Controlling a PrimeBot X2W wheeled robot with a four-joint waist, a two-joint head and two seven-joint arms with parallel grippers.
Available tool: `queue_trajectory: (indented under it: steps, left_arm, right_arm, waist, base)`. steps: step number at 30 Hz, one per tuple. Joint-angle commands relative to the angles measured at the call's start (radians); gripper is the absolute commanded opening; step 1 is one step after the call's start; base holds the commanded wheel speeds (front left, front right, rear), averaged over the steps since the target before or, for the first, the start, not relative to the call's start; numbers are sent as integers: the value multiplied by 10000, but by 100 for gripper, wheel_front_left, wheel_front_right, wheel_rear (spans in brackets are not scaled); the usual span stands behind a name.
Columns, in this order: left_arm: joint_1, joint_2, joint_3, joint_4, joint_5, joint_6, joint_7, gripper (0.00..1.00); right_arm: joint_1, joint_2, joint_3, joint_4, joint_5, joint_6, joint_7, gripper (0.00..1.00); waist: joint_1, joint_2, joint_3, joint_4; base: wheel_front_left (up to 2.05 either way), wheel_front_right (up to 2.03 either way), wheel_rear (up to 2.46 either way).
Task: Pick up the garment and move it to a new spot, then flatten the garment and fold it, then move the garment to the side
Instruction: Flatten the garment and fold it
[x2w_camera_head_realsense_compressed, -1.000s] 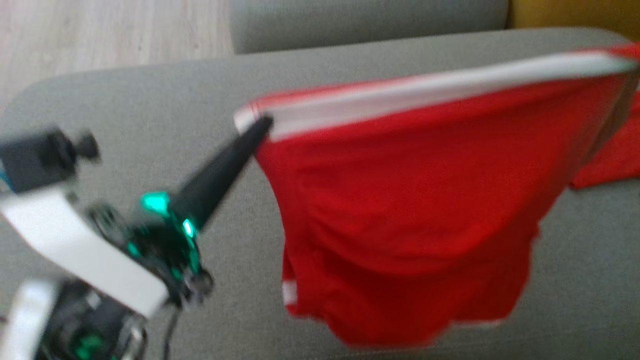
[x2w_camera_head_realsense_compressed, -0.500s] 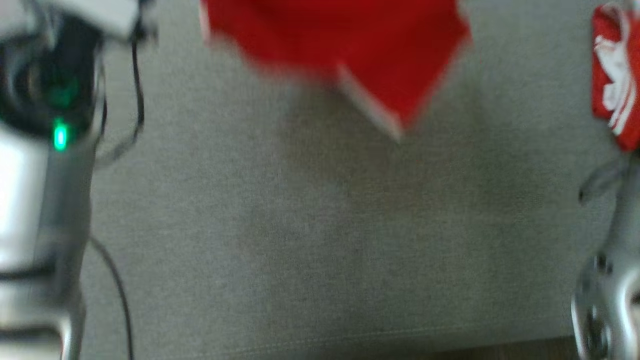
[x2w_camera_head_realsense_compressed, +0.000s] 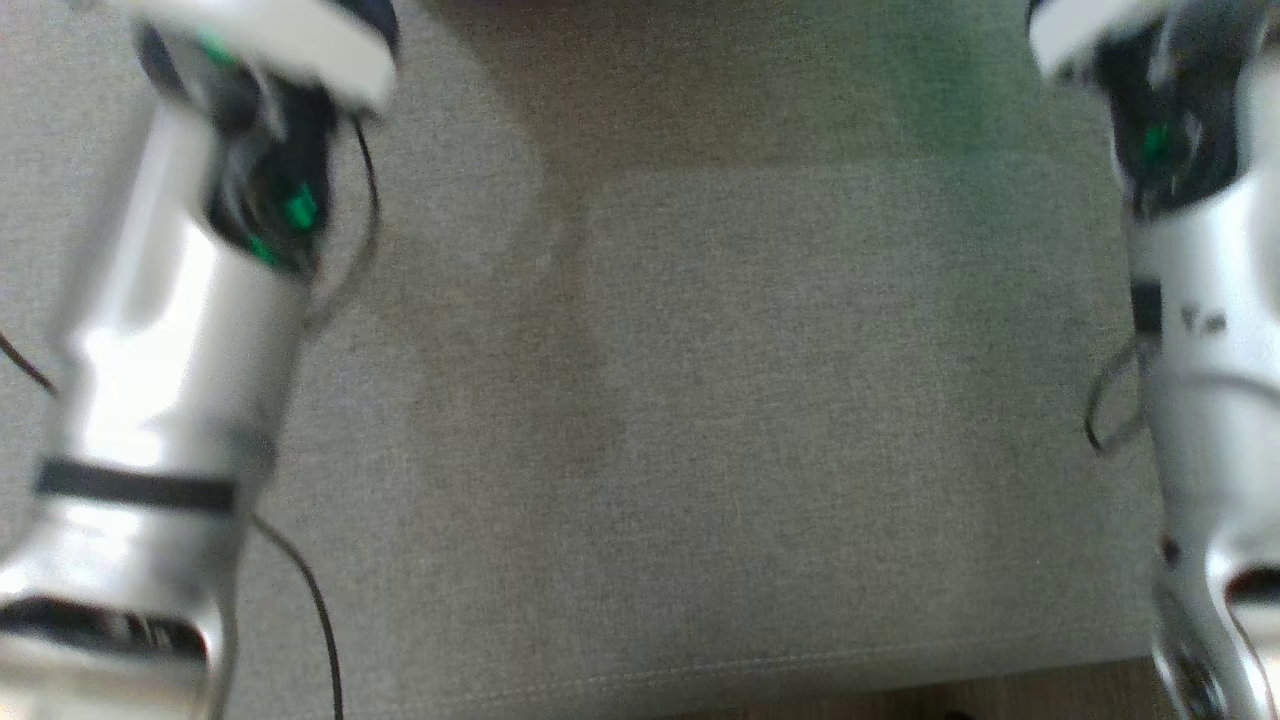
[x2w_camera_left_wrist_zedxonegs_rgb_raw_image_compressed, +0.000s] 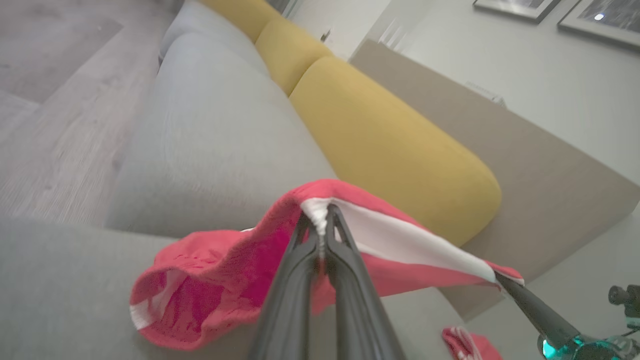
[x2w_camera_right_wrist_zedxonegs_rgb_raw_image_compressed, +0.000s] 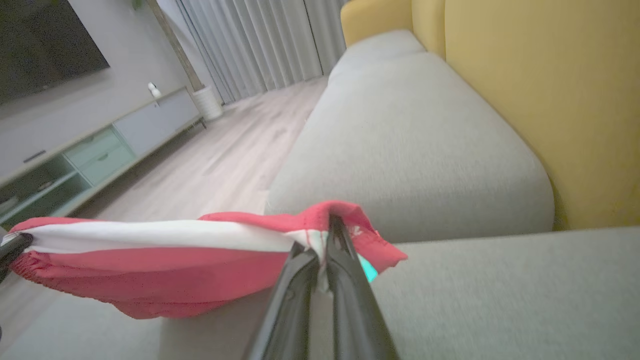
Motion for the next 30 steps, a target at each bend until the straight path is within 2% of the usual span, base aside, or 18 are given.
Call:
queue_trajectory:
  steps: [1, 6, 10, 16, 18, 19, 20, 22, 23, 27, 30]
  left_arm:
    - [234, 352, 21, -260, 44, -122, -142, 0]
    - [2317, 671, -957, -897, 207, -229, -452, 0]
    - [4415, 1050, -1489, -1734, 240, -220, -763, 0]
    - [7302, 1349, -1852, -3446, -147, 358, -761, 0]
    - [8126, 1441, -2008, -4076, -162, 709, -725, 0]
    - [8126, 1441, -2008, -4076, -162, 709, -725, 0]
    - [8826, 1574, -2295, -4703, 13, 1062, -632, 0]
    - [9423, 1632, -2537, -5377, 45, 1351, -508, 0]
    - [9423, 1632, -2537, -5377, 45, 1351, -508, 0]
    - [10123, 1785, -2772, -6606, 16, 1756, -277, 0]
    - [10109, 1840, -2805, -7081, -53, 1798, -96, 0]
  right_arm:
    - [388, -322, 377, -373, 286, -7, -20, 0]
    - [2480, -1489, 1266, -1147, 1017, -7, 156, 0]
    - [4355, -2575, 1667, -2008, 1139, -7, 49, 0]
    - [7373, -3611, 1400, -4017, 1733, -7, 935, 0]
    - [8445, -3753, 981, -4793, 1855, -7, 1300, 0]
    - [8445, -3753, 981, -4793, 1855, -7, 1300, 0]
    - [9644, -3746, 490, -5581, 1896, -7, 1695, 0]
    - [10816, -3671, 3, -6410, 1870, -7, 2125, 0]
    - [10816, -3671, 3, -6410, 1870, -7, 2125, 0]
    - [12178, -3408, -766, -7774, 1746, -7, 2852, 0]
    - [12000, -3293, -959, -8237, 1639, -7, 3291, 0]
  waist:
    - [0, 0, -140, 82]
    - [0, 0, -680, 221]
    - [0, 0, -1558, 414]
    - [0, 0, -2503, 745]
    - [0, 0, -2728, 866]
    - [0, 0, -2728, 866]
    - [0, 0, -2926, 1042]
    - [0, 0, -3038, 1223]
    - [0, 0, -3038, 1223]
    - [0, 0, -3085, 1494]
    - [0, 0, -2910, 1666]
  base:
    - [0, 0, 0]
    - [0, 0, 0]
    - [0, 0, 0]
    - [0, 0, 0]
    - [0, 0, 0]
    - [0, 0, 0]
    - [0, 0, 0]
    - [0, 0, 0]
    - [0, 0, 0]
    - [0, 0, 0]
    - [0, 0, 0]
